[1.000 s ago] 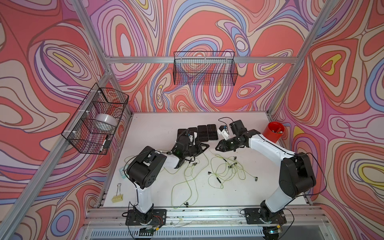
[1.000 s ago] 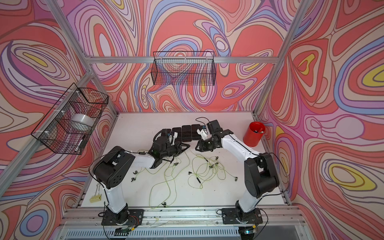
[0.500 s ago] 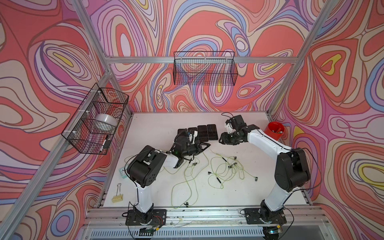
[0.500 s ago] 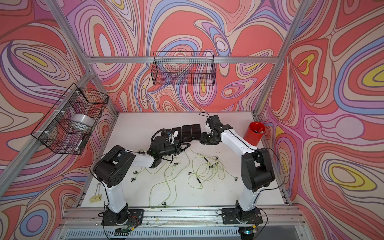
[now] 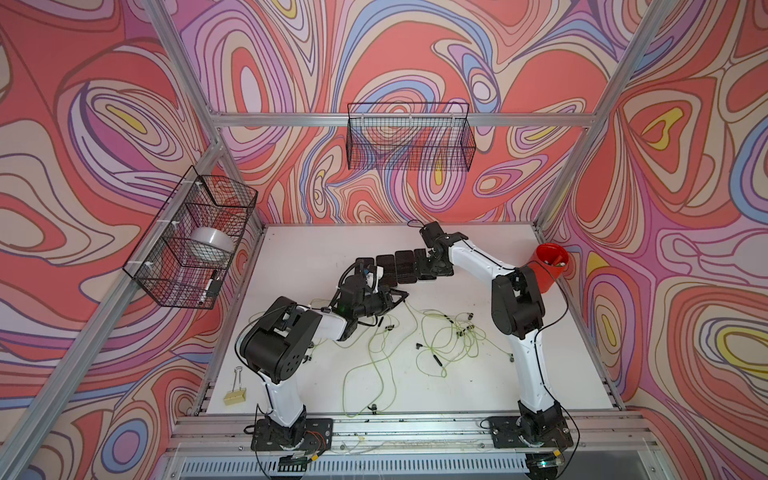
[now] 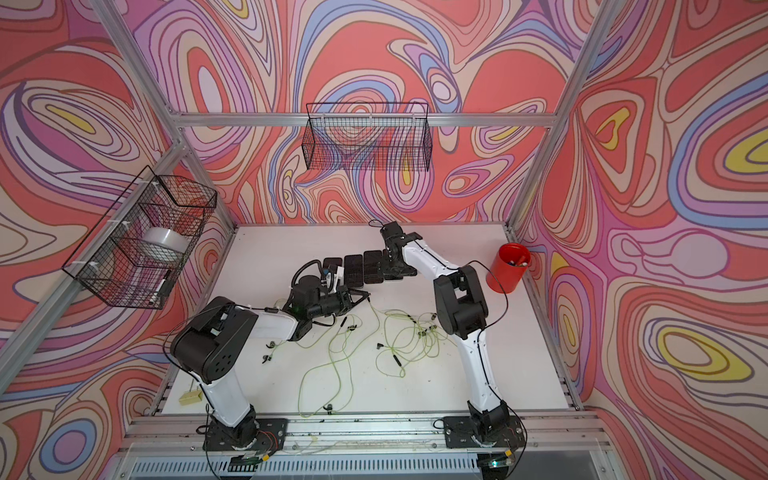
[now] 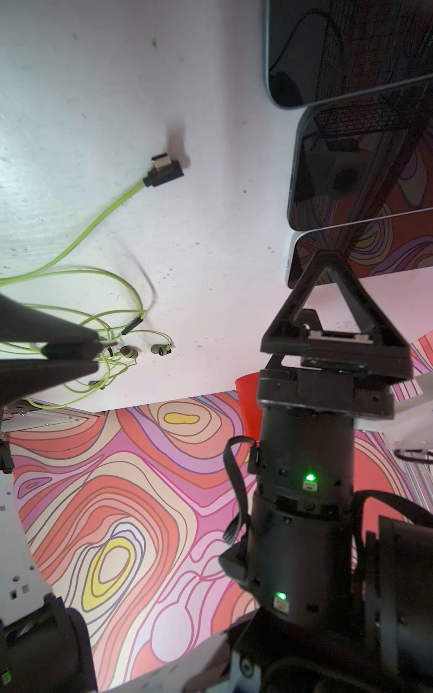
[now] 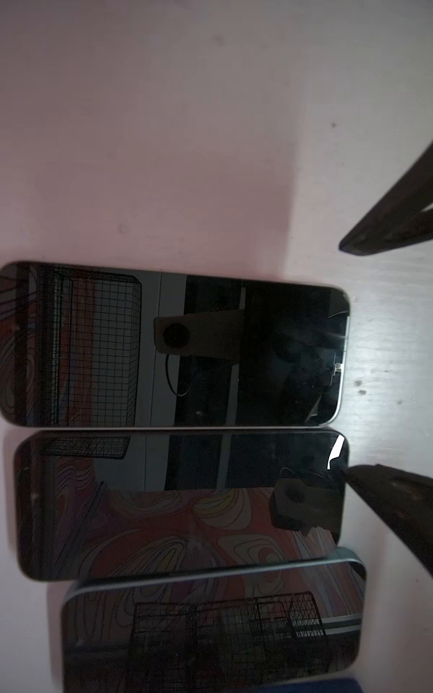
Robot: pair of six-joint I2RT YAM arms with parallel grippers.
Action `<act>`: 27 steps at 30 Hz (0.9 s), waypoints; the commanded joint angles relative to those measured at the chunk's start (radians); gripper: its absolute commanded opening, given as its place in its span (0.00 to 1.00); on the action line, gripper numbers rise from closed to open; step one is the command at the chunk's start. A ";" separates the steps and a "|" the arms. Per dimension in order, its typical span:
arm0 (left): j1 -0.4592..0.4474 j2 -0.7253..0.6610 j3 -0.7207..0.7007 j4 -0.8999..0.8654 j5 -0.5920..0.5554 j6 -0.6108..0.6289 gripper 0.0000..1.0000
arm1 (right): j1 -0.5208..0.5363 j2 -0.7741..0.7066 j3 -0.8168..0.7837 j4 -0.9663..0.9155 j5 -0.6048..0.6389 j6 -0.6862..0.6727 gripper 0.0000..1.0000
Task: Plug wired earphones into phones
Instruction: Adjust the phone at the center of the board.
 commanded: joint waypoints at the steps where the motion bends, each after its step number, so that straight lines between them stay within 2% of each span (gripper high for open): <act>1: 0.001 -0.035 -0.005 0.042 0.001 0.025 0.00 | 0.006 -0.035 -0.002 -0.041 -0.066 -0.007 0.83; 3: 0.007 -0.037 -0.002 0.073 0.011 0.002 0.00 | 0.006 -0.114 -0.085 -0.011 -0.149 0.003 0.79; 6: 0.027 -0.008 0.008 0.161 0.028 -0.100 0.00 | 0.006 -0.264 -0.243 0.001 -0.200 -0.048 0.72; 8: 0.031 0.013 0.026 0.191 0.034 -0.158 0.00 | 0.005 -0.360 -0.352 0.024 -0.256 -0.112 0.61; 11: 0.032 0.032 0.051 0.203 0.039 -0.207 0.00 | 0.006 -0.490 -0.500 0.092 -0.330 -0.174 0.37; 13: 0.031 0.036 0.056 0.232 0.033 -0.240 0.00 | 0.006 -0.532 -0.564 0.140 -0.386 -0.190 0.29; 15: 0.032 0.039 0.056 0.264 0.032 -0.269 0.00 | 0.006 -0.578 -0.589 0.170 -0.396 -0.188 0.28; 17: 0.032 0.039 0.056 0.283 0.039 -0.286 0.00 | 0.002 -0.566 -0.570 0.169 -0.301 -0.156 0.28; 20: 0.031 0.033 0.051 0.272 0.056 -0.279 0.00 | -0.006 -0.438 -0.413 0.061 -0.107 -0.097 0.39; 23: 0.032 0.012 0.036 0.196 0.050 -0.218 0.00 | -0.006 -0.288 -0.270 0.016 -0.033 -0.068 0.54; 27: 0.031 0.003 0.003 0.238 0.033 -0.230 0.00 | -0.006 -0.128 -0.126 0.006 0.058 -0.045 0.64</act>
